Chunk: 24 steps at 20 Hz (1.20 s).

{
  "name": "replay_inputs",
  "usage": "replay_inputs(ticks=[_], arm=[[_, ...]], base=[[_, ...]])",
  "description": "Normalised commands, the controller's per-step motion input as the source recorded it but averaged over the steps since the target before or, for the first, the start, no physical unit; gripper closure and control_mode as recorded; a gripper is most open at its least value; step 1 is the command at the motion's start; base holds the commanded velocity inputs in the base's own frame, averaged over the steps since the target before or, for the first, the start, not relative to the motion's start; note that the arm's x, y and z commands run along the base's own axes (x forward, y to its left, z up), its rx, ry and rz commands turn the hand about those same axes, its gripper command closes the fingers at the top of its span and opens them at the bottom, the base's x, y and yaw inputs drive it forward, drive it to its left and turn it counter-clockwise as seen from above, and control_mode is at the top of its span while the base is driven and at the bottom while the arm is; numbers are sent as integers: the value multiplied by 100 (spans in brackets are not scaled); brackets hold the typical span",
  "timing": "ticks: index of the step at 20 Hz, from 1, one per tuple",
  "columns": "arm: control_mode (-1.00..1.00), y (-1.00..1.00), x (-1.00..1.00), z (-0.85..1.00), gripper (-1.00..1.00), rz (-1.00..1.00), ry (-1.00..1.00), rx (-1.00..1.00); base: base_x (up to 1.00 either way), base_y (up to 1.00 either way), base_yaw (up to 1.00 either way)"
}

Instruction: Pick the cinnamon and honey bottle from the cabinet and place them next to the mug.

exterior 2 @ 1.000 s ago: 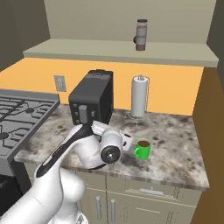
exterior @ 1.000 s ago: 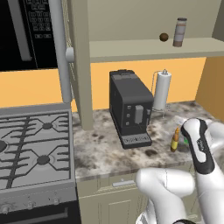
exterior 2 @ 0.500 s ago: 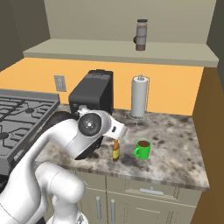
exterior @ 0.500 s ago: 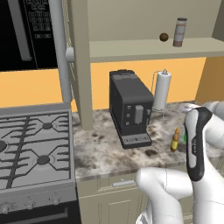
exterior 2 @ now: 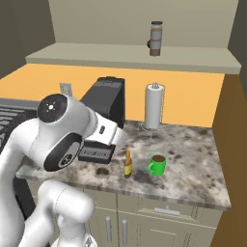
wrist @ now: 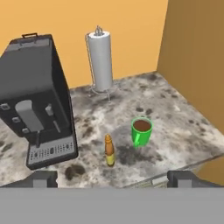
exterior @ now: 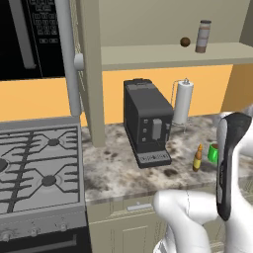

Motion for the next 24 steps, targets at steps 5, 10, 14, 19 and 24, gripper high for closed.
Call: replay_inputs(ticks=[5, 10, 14, 19, 24], arm=[[-100, 12, -53, 53, -100, 0, -37, -6], [-100, 10, -47, 89, -100, 0, -52, 0], [-100, 6, -16, 100, -100, 0, -29, -2], [-100, 0, 40, 86, -100, 0, -3, -9], [-100, 2, 69, 41, -100, 0, 11, -5]], base=[[0, 0, 0], [0, 0, 0], [0, 0, 0], [0, 0, 0], [0, 0, 0]])
